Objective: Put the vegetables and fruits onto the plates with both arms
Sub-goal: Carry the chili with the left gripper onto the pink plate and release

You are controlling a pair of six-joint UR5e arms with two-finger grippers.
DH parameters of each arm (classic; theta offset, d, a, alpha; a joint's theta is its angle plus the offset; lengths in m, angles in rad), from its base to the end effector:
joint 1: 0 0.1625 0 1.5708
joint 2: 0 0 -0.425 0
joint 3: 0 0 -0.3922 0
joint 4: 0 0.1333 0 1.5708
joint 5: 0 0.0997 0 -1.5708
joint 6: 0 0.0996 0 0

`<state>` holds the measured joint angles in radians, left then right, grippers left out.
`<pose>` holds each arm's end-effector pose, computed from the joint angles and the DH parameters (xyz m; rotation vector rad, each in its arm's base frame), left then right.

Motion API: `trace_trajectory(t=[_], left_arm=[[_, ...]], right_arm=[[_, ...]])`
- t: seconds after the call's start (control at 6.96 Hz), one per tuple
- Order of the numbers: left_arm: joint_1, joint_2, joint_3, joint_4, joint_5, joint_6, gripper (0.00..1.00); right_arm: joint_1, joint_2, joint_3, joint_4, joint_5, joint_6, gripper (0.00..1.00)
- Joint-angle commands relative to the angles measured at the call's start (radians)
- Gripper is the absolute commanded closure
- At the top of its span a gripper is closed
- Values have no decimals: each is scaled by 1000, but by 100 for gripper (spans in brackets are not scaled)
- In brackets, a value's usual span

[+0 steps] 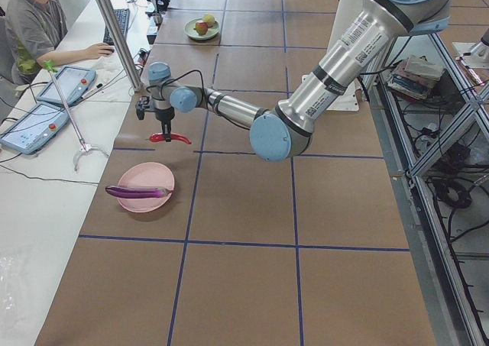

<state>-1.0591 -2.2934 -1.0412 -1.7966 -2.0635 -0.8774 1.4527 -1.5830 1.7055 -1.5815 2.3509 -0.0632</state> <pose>0.3130 -0.7334 0.4457 0.0045 0.6370 -0.2501 0.0050 -0.4951 0.5988 0.0848 -0.7834 -0.2154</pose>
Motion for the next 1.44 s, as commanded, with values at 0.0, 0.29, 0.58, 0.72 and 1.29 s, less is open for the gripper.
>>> trace_trajectory(t=[0.0, 0.29, 0.58, 0.72, 1.29], left_arm=[[-39, -6, 163, -44, 12, 157, 83], [-67, -9, 194, -41, 25, 239, 67], [-110, -28, 176, -32, -4, 302, 0], [-140, 13, 120, -30, -51, 396, 0], [-226, 401, -366, -21, -173, 505, 0]], right_arm=[[0, 0, 0, 0, 1, 0, 0], [0, 0, 0, 1, 1, 0, 0], [0, -2, 2, 1, -1, 0, 0], [0, -2, 0, 0, -2, 2, 0], [0, -20, 0, 0, -12, 13, 0]])
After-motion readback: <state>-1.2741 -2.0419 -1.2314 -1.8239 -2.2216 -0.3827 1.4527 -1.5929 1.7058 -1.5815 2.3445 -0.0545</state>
